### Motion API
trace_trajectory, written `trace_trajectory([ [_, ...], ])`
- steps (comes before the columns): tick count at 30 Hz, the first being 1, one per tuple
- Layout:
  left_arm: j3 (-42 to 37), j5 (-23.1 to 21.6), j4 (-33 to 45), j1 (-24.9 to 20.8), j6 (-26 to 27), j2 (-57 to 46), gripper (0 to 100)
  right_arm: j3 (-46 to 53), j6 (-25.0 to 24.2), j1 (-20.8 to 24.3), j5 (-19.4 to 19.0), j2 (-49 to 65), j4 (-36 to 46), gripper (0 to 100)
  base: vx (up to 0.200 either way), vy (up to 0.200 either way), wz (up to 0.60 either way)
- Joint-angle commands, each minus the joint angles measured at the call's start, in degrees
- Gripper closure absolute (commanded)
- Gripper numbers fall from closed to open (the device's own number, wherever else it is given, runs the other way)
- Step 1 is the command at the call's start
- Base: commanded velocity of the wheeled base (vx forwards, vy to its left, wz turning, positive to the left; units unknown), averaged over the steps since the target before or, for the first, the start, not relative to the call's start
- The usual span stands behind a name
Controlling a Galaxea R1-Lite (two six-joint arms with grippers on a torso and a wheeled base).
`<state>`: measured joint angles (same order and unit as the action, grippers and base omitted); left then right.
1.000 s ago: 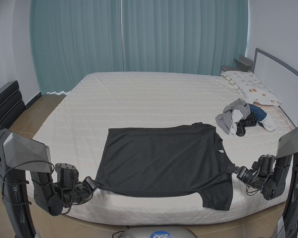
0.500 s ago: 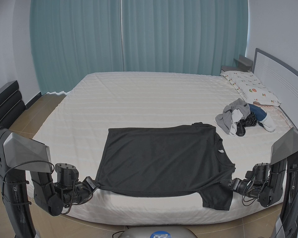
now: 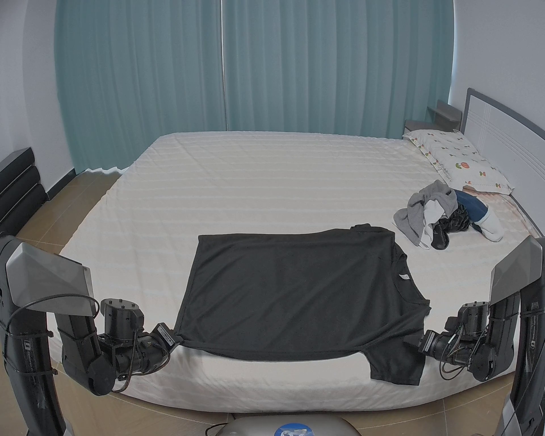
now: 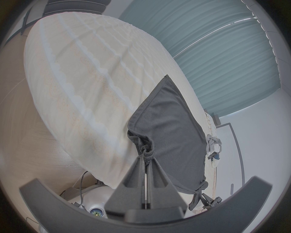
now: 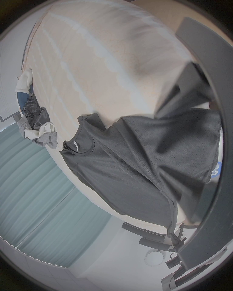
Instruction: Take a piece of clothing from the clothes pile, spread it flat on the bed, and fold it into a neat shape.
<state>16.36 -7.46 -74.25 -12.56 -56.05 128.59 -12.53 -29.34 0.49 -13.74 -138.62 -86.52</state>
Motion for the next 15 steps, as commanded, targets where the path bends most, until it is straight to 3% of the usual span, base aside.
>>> trace_trajectory([
  [1,0.08,-0.01,-0.01,0.08,-0.2,0.09,100,0.84,-0.01,-0.84,0.03,0.63,-0.14,100,0.0,0.0,0.0],
  [15,0.16,0.08,-0.1,0.52,-0.37,0.0,100,9.19,6.32,-4.88,-1.03,4.59,-1.55,100,0.0,0.0,0.0],
])
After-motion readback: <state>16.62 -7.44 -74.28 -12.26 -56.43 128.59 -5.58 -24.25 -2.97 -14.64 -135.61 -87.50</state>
